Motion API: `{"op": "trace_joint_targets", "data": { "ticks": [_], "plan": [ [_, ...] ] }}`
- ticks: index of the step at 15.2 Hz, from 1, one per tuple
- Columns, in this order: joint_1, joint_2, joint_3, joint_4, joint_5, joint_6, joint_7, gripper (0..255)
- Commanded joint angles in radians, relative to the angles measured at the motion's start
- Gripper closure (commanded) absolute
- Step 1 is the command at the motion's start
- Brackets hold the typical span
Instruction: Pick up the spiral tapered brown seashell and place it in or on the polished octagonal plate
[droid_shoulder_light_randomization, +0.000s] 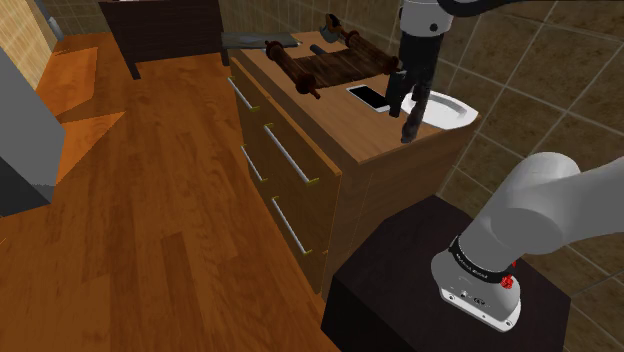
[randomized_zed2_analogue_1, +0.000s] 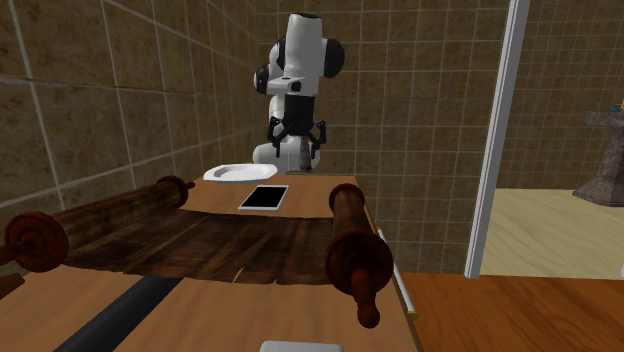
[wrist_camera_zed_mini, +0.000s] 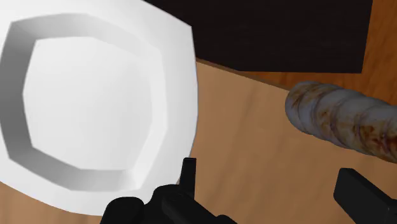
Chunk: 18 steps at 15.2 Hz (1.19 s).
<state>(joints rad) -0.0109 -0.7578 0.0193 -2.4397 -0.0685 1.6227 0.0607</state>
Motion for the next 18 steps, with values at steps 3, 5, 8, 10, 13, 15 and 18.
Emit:
{"op": "trace_joint_targets", "data": {
  "ticks": [3, 5, 8, 10, 13, 15, 18],
  "plan": [
    [0.011, 0.098, 0.006, 0.097, 0.005, -0.063, -0.022, 0],
    [0.059, 0.319, 0.023, 0.279, -0.028, -0.31, -0.15, 0],
    [0.073, 0.142, -0.002, 0.143, -0.031, -0.138, -0.212, 0],
    [0.164, 0.043, -0.054, 0.079, -0.089, -0.16, -0.505, 0],
    [0.303, -0.117, -0.16, -0.002, -0.202, -0.2, -0.956, 0],
    [0.339, -0.161, -0.195, -0.032, -0.237, -0.201, -1.059, 0],
    [0.34, -0.179, -0.209, -0.079, -0.249, -0.172, -1.054, 0]
  ]
}}
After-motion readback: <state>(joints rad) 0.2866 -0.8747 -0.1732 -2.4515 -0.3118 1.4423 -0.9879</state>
